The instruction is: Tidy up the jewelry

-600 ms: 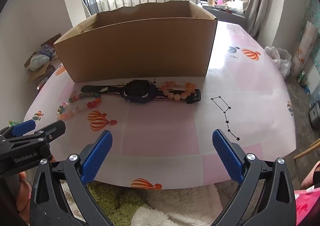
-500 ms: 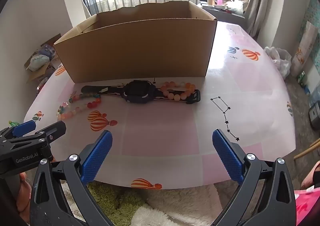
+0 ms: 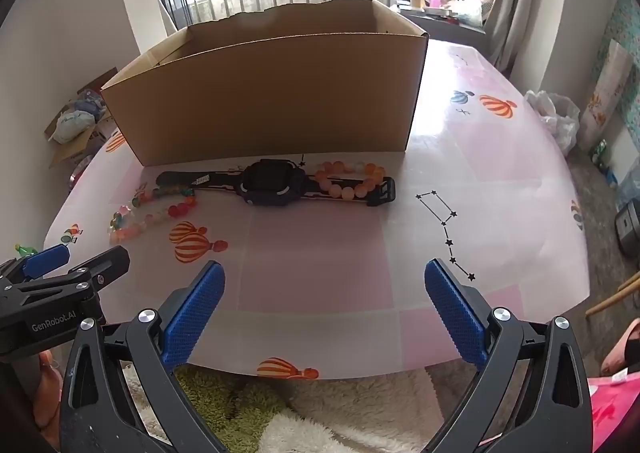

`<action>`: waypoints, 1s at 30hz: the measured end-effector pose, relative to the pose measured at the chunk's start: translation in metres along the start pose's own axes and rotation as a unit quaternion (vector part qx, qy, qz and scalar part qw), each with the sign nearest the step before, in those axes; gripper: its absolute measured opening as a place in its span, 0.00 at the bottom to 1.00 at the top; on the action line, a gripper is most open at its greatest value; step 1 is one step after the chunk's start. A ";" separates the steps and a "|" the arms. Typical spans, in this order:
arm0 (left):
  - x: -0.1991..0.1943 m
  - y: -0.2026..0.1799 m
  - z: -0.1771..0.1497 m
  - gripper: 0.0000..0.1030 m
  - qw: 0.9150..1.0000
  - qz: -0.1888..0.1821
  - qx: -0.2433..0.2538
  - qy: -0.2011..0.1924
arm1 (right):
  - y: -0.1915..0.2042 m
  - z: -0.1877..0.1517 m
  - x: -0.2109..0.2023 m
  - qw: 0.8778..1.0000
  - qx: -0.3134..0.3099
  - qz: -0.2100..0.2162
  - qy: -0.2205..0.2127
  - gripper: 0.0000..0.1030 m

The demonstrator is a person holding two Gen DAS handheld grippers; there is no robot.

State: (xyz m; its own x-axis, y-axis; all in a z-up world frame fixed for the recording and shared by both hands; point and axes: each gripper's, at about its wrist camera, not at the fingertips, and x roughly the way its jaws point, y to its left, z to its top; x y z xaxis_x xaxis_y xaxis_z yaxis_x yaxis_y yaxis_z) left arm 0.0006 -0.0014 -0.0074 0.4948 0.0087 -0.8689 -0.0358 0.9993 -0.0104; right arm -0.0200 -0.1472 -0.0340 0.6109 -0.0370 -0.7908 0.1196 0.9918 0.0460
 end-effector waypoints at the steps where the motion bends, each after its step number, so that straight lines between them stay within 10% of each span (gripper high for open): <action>1: 0.000 0.000 0.000 0.95 1.000 0.000 0.000 0.000 | 0.000 0.000 0.000 1.000 0.000 0.000 0.000 0.93; 30: -0.002 0.002 -0.001 0.95 1.000 0.000 0.000 0.000 | -0.004 -0.005 0.001 1.000 -0.005 -0.004 0.008 0.93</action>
State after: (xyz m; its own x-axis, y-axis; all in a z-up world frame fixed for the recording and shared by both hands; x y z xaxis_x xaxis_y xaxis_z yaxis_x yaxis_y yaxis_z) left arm -0.0007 0.0002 -0.0063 0.4948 0.0082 -0.8690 -0.0364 0.9993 -0.0113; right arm -0.0243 -0.1505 -0.0380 0.5977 -0.0435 -0.8005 0.1175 0.9925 0.0339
